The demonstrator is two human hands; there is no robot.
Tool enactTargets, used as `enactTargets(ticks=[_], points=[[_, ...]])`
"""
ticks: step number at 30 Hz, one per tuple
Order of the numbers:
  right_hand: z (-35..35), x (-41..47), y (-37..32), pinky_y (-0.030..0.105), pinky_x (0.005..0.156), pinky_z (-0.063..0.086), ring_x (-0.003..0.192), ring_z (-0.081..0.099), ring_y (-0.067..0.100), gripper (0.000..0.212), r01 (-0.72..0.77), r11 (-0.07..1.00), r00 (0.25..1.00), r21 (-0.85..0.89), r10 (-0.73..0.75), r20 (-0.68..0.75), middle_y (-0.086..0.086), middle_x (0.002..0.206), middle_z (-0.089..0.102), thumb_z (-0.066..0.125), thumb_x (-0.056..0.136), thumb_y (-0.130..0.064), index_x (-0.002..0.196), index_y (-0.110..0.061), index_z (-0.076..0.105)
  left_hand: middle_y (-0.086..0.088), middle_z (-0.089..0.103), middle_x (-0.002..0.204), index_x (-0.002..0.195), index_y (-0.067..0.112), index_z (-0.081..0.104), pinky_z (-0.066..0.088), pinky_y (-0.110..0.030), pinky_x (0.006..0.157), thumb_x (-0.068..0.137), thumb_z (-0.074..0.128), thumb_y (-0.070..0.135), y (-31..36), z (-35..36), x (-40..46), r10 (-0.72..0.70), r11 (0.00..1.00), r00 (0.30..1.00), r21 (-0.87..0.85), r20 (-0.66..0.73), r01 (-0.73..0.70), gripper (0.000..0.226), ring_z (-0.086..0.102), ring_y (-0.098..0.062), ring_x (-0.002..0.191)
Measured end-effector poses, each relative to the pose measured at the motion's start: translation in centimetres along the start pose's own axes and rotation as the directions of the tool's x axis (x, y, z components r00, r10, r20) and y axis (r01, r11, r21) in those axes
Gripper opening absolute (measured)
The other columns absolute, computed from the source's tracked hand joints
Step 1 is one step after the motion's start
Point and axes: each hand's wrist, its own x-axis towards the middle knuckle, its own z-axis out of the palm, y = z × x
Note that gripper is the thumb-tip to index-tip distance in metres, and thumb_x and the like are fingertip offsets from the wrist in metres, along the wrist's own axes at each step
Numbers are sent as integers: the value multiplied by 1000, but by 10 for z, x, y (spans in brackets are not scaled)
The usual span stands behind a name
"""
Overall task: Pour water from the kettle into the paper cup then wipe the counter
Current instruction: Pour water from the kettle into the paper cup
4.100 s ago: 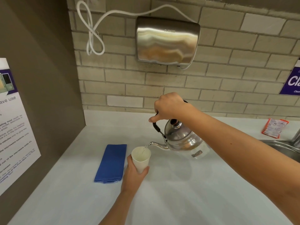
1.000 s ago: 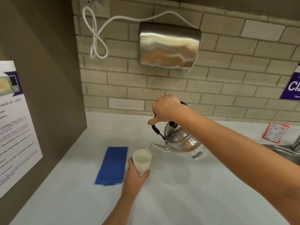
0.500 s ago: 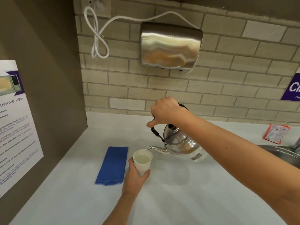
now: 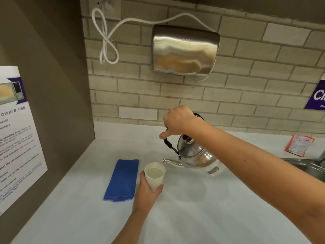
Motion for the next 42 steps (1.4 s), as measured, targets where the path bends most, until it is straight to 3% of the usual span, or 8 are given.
enactTargets(ticks=[21,42], points=[[-1,1,-2,22,45,25,46,35,16,60,1,1000,1000,6,-1,-2,-1,54,38,46,84,-65,53,-14,38,-6,50,126,131,22,23,50,-37,89,69,76,35,0,1,1,6,1000,1000,-7,7,-6,83,51,-22,112],[0,2,-5,22,45,25,48,37,16,60,16,1000,1000,13,-16,0,0,56,40,47,84,-66,54,-14,39,-3,52,118,127,24,26,47,-27,78,67,78,33,-3,3,3,7,1000,1000,-23,-8,-7,80,49,-14,98]])
